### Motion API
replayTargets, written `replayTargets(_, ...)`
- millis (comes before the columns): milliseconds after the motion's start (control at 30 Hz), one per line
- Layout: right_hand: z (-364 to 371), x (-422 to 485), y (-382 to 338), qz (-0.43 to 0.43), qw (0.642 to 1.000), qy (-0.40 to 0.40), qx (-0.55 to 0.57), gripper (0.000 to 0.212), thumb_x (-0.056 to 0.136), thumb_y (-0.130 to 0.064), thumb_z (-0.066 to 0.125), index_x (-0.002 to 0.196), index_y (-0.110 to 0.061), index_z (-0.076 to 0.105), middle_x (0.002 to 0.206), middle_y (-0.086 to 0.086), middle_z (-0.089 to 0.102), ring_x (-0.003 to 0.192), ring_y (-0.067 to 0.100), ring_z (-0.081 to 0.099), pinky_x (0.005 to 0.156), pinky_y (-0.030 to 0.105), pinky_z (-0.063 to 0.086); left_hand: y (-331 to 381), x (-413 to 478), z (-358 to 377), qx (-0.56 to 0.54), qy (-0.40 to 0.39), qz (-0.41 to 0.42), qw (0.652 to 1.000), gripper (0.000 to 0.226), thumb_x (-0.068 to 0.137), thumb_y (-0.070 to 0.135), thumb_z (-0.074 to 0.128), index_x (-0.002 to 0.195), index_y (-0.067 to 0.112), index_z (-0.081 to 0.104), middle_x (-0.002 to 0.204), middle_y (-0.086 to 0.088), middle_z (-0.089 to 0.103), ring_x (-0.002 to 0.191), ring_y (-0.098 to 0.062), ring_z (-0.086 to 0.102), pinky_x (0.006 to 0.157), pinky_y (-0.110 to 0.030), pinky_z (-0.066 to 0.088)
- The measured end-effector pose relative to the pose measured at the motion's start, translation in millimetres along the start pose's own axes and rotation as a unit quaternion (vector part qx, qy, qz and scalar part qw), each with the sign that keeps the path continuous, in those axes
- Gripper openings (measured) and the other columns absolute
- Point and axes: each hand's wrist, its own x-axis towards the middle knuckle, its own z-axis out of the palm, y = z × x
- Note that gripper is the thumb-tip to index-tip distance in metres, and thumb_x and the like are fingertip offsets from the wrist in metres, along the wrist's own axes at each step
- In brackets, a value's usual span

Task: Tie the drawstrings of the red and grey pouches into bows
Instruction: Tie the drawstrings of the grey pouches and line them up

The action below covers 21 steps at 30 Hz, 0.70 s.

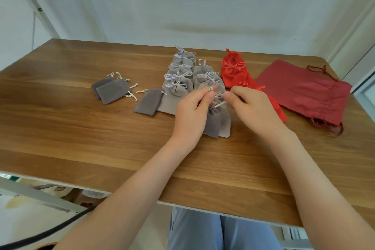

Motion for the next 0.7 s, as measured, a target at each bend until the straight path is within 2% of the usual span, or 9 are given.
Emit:
replayTargets(67, 0, 1, -3, 0.060, 0.995, -0.013, 0.083, 0.040, 0.097, -0.024, 0.050, 0.058, -0.017, 0.042, 0.052, -0.010, 0.040, 0.050, 0.004, 0.035, 0.055, 0.028, 0.027, 0, -1, 1, -0.001, -0.003, -0.003, 1.000, 0.024, 0.096, 0.017, 0.054, 0.117, 0.027, 0.058, 0.080, 0.010, 0.066, 0.079, -0.002, 0.060, 0.076, -0.017, 0.047)
replayTargets(100, 1, 1, -4, 0.084, 0.989, -0.023, 0.118, 0.040, 0.097, -0.024, 0.049, 0.058, -0.019, 0.041, 0.051, -0.012, 0.037, 0.048, 0.003, 0.033, 0.054, 0.026, 0.026, 1, -2, 1, -0.009, 0.001, -0.007, 1.000, 0.021, 0.094, 0.018, 0.056, 0.112, 0.028, 0.054, 0.078, 0.008, 0.067, 0.076, -0.004, 0.061, 0.074, -0.020, 0.047)
replayTargets(200, -1, 2, -11, 0.146, 0.961, -0.051, 0.229, 0.034, 0.098, -0.018, 0.046, 0.064, -0.015, 0.047, 0.058, -0.005, 0.040, 0.050, 0.003, 0.035, 0.050, 0.017, 0.028, 2, 0, 1, -0.026, 0.017, -0.020, 0.999, 0.011, 0.091, 0.017, 0.061, 0.093, 0.021, 0.052, 0.073, 0.007, 0.067, 0.070, -0.003, 0.061, 0.067, -0.019, 0.044)
replayTargets(267, -2, 2, -13, 0.162, 0.935, -0.073, 0.308, 0.030, 0.097, -0.011, 0.044, 0.068, -0.012, 0.053, 0.060, -0.002, 0.044, 0.055, 0.006, 0.037, 0.052, 0.017, 0.029, 2, 0, 1, -0.032, 0.017, -0.028, 0.999, 0.007, 0.091, 0.016, 0.062, 0.086, 0.017, 0.057, 0.073, 0.007, 0.066, 0.069, 0.001, 0.059, 0.065, -0.013, 0.043)
replayTargets(333, -1, 1, -14, 0.152, 0.919, -0.092, 0.351, 0.025, 0.096, -0.006, 0.043, 0.076, -0.009, 0.058, 0.064, -0.001, 0.046, 0.059, 0.008, 0.039, 0.055, 0.019, 0.031, 1, 0, 0, -0.038, 0.028, -0.032, 0.998, 0.009, 0.091, 0.015, 0.061, 0.084, 0.019, 0.062, 0.078, 0.003, 0.068, 0.073, -0.001, 0.061, 0.067, -0.013, 0.045)
replayTargets(433, 4, 0, -14, 0.126, 0.929, -0.089, 0.337, 0.019, 0.095, -0.001, 0.044, 0.090, -0.006, 0.061, 0.070, 0.001, 0.048, 0.065, 0.009, 0.043, 0.060, 0.019, 0.036, 0, 1, -1, -0.016, 0.045, -0.030, 0.998, 0.014, 0.092, 0.016, 0.060, 0.084, 0.026, 0.066, 0.083, 0.004, 0.071, 0.079, -0.006, 0.063, 0.071, -0.017, 0.049)
replayTargets(500, 7, 0, -13, 0.101, 0.944, -0.070, 0.307, 0.017, 0.094, 0.000, 0.048, 0.095, -0.007, 0.063, 0.071, 0.000, 0.051, 0.067, 0.008, 0.046, 0.063, 0.019, 0.038, -1, 1, -1, 0.000, 0.050, -0.032, 0.998, 0.017, 0.093, 0.019, 0.058, 0.084, 0.029, 0.067, 0.077, 0.011, 0.069, 0.072, 0.000, 0.059, 0.066, -0.017, 0.045)
replayTargets(600, 11, -2, -13, 0.049, 0.969, -0.040, 0.239, 0.014, 0.091, -0.001, 0.053, 0.095, -0.009, 0.063, 0.075, -0.004, 0.056, 0.069, 0.005, 0.051, 0.066, 0.022, 0.043, 0, 2, -1, 0.012, 0.050, -0.038, 0.998, 0.018, 0.095, 0.021, 0.055, 0.085, 0.029, 0.068, 0.063, 0.023, 0.061, 0.060, 0.006, 0.051, 0.058, -0.015, 0.038)
replayTargets(700, 16, -2, -13, 0.006, 0.988, -0.006, 0.152, 0.012, 0.089, -0.003, 0.057, 0.093, -0.012, 0.063, 0.076, -0.011, 0.057, 0.071, -0.002, 0.051, 0.071, 0.029, 0.044, 0, 2, 0, 0.014, 0.051, -0.042, 0.998, 0.018, 0.096, 0.021, 0.054, 0.086, 0.029, 0.067, 0.062, 0.025, 0.060, 0.061, 0.008, 0.052, 0.060, -0.017, 0.038)
